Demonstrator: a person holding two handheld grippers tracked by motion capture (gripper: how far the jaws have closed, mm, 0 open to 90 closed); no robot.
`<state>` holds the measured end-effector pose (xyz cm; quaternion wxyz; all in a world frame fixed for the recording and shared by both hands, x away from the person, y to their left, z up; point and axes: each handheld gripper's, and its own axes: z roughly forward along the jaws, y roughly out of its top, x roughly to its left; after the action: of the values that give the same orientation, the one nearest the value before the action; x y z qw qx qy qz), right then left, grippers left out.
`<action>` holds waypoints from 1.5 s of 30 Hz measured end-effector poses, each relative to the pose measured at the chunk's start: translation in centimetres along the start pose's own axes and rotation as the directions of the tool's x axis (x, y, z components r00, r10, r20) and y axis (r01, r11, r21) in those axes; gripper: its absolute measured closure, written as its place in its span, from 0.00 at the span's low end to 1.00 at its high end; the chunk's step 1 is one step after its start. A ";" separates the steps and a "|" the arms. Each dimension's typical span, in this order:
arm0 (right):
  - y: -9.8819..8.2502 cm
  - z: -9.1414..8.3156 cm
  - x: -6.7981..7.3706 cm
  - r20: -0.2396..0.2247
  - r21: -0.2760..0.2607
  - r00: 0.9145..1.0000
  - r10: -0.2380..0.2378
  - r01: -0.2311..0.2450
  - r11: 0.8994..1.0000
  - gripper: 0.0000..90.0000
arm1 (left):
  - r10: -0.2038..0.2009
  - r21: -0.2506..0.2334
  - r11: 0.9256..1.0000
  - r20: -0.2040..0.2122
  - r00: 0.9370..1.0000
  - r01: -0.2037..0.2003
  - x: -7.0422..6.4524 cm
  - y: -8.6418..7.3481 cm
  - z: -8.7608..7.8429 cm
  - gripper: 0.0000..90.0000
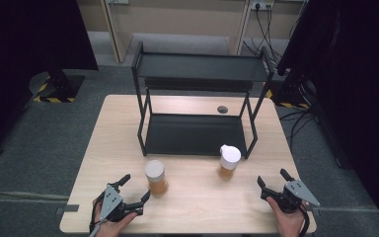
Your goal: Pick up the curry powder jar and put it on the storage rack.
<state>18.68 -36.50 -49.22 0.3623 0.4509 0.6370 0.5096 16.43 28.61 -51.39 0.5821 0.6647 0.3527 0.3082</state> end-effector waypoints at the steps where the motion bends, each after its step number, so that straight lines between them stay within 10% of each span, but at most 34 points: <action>1: 0.0 0.0 0.0 0.000 -0.001 1.000 -0.002 0.002 1.000 0.08 | -0.007 0.001 1.000 0.011 1.000 0.007 0.2 0.0 0.0 0.11; 45: 0.0 0.1 -0.2 -0.007 0.001 1.000 0.000 0.000 1.000 0.07 | 0.058 -0.041 0.998 0.052 0.997 -0.056 -1.2 3.3 4.6 0.31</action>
<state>18.88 -36.68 -49.20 0.3598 0.4492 0.6386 0.5108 19.95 24.82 -48.72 0.5953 0.6707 0.3120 0.3139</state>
